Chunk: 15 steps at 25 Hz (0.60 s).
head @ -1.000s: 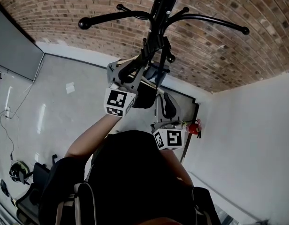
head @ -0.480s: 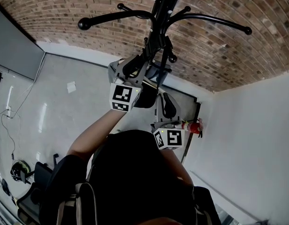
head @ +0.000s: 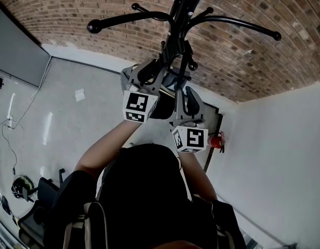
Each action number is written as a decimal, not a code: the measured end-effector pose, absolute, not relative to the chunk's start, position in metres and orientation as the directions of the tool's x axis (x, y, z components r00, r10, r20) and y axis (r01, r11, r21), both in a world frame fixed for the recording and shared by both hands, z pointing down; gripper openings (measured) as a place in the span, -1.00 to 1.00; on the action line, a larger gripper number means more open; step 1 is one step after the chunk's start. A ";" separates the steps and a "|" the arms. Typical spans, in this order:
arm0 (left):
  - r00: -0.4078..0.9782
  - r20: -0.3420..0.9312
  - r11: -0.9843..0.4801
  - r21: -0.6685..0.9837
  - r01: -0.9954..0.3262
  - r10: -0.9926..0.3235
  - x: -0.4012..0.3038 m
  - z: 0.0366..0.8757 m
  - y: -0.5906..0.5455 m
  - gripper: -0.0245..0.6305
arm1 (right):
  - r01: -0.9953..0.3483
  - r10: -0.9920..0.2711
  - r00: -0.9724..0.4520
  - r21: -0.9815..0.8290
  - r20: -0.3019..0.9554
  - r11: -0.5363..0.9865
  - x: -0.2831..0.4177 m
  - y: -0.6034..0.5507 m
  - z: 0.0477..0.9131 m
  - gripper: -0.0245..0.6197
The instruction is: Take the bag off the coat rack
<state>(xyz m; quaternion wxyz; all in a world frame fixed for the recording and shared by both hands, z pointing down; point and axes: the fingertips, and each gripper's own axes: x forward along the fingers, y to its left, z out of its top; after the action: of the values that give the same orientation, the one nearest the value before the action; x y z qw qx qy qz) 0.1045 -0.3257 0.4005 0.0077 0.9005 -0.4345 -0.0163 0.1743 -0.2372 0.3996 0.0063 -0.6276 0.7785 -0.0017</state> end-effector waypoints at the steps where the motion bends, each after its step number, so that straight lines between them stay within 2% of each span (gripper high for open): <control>1: 0.621 -0.022 -0.622 0.027 -0.783 -0.783 0.105 0.400 -0.326 -0.54 | -0.977 -0.977 -0.211 -0.008 -0.010 0.211 0.174 -0.242 0.398 -0.69; 15: 0.606 -0.019 -0.607 0.034 -0.794 -0.795 0.105 0.400 -0.329 -0.54 | -0.978 -0.981 -0.193 0.073 0.028 0.195 0.175 -0.290 0.404 -0.69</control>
<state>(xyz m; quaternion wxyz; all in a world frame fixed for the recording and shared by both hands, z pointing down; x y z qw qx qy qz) 0.1054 -0.3287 0.3999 0.0110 0.8961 -0.4434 -0.0161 0.1749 -0.2904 0.4036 -0.0339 -0.6341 0.7722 0.0192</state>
